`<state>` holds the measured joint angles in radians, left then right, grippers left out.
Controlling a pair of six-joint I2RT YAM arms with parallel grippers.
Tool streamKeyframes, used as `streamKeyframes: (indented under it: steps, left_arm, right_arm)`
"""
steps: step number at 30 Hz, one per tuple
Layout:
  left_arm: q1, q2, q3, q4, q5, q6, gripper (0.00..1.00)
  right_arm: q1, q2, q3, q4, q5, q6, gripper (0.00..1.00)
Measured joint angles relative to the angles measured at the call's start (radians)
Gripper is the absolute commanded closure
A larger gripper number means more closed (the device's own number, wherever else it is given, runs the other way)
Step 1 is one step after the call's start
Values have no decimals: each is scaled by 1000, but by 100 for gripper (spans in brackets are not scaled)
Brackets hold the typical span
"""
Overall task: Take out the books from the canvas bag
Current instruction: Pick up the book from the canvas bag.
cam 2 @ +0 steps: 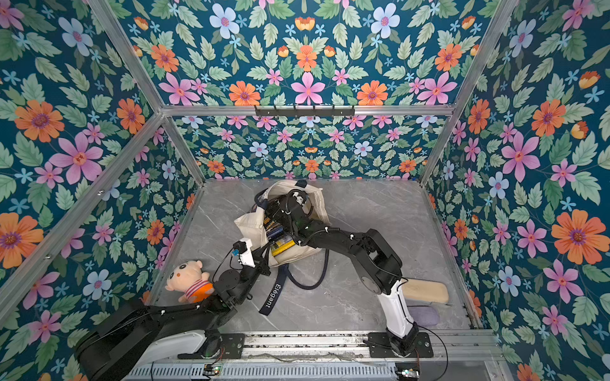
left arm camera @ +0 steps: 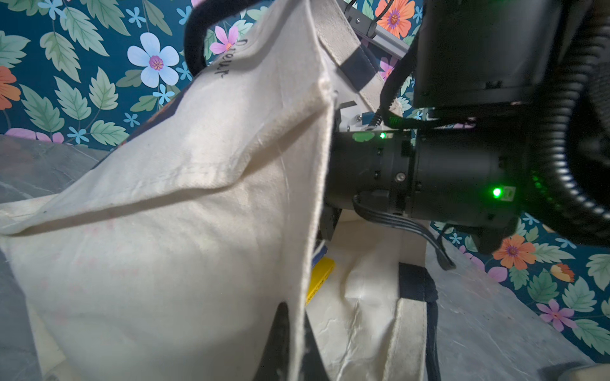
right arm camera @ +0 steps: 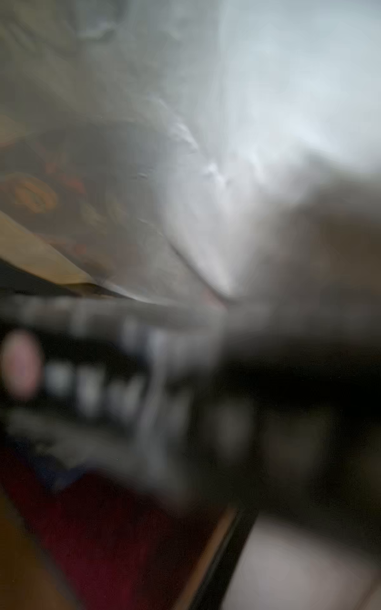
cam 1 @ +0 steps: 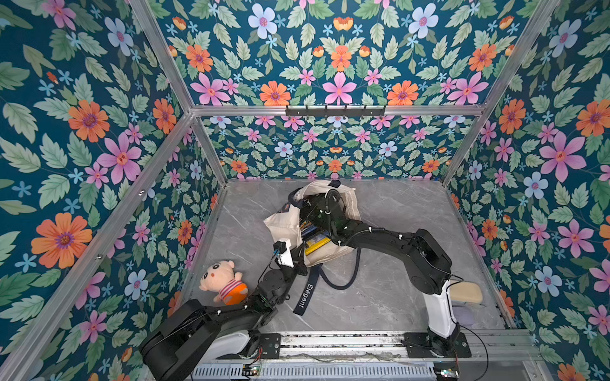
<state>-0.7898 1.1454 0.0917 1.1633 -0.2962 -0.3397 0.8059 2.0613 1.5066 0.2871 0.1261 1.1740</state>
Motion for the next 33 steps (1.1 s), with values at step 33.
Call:
streamKeyframes:
  steps: [33]
  left_arm:
    - [-3, -60, 27, -93, -84, -74, 100]
  right_arm:
    - [41, -664, -318, -298, -140, -517, 100]
